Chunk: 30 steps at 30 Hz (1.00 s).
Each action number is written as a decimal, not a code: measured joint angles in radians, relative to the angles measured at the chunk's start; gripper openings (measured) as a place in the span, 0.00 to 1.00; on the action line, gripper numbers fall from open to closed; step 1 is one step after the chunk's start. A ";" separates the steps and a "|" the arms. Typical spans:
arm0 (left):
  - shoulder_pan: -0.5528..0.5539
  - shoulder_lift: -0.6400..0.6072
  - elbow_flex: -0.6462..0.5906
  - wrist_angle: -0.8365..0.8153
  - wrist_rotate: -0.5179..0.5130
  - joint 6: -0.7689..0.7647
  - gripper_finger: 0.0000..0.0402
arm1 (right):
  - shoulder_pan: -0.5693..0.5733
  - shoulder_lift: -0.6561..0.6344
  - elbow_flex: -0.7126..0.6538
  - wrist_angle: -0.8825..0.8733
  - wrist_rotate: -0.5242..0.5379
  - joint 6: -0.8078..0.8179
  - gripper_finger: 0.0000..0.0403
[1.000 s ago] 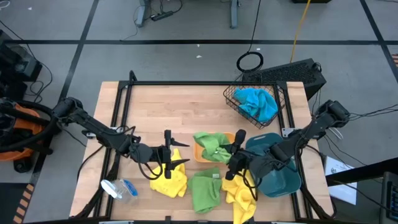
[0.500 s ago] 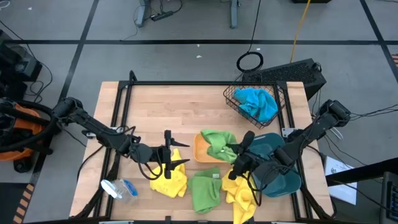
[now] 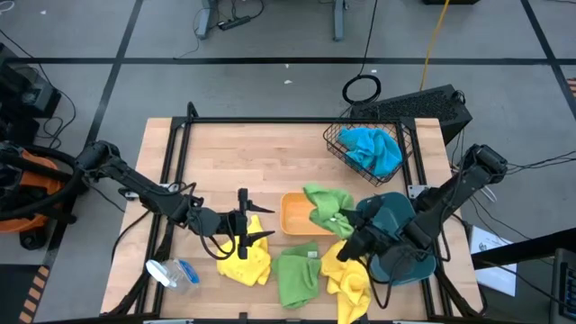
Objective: Sort microfiber towel by color & place in baskets
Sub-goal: Put the top green microfiber cloth into the blue bin
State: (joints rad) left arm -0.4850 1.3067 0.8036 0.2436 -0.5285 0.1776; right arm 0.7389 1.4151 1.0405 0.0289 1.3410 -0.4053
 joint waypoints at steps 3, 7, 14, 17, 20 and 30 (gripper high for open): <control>0.000 0.000 0.000 0.000 0.000 -0.011 0.64 | 0.024 0.000 0.000 -0.030 0.093 -0.017 0.09; 0.000 0.000 0.000 0.000 0.000 -0.014 0.64 | 0.031 -0.023 0.000 -0.078 0.206 -0.068 0.09; 0.000 0.000 0.000 0.000 0.001 -0.016 0.64 | -0.005 -0.210 0.000 -0.318 0.074 0.005 0.09; 0.000 0.000 0.000 0.000 0.001 -0.015 0.64 | -0.022 -0.325 0.000 -0.520 -0.104 0.237 0.09; 0.000 0.000 0.000 0.000 0.001 -0.015 0.64 | -0.038 -0.410 -0.007 -0.749 -0.255 0.574 0.09; 0.000 0.023 -0.002 0.002 0.005 -0.041 0.64 | -0.041 -0.435 -0.208 -0.949 -0.576 1.217 0.09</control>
State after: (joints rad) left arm -0.4850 1.3293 0.8021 0.2453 -0.5232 0.1362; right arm 0.6975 0.9798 0.8329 -0.9202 0.7649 0.8117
